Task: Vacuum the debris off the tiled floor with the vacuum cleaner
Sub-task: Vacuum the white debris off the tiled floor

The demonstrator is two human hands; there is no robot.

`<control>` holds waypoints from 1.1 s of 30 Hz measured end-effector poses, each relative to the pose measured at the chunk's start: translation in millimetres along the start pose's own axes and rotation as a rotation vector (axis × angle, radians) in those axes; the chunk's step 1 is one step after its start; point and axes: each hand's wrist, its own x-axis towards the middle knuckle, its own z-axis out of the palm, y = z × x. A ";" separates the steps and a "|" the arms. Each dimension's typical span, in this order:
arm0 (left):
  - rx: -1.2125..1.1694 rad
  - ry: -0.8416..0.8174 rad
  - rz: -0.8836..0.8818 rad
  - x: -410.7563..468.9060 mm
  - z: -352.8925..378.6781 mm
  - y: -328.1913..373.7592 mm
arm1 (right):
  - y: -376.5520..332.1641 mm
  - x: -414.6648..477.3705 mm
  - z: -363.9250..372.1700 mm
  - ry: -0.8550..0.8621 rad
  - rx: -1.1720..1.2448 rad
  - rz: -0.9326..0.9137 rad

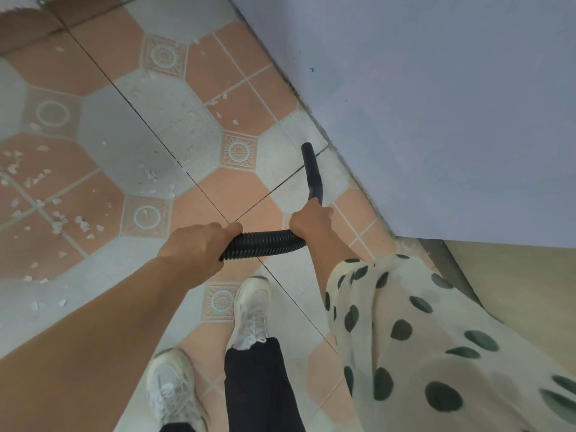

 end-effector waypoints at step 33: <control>0.143 -0.110 0.218 23.1 10.6 89.6 | 121.0 0.3 -20.6 -0.056 0.154 0.233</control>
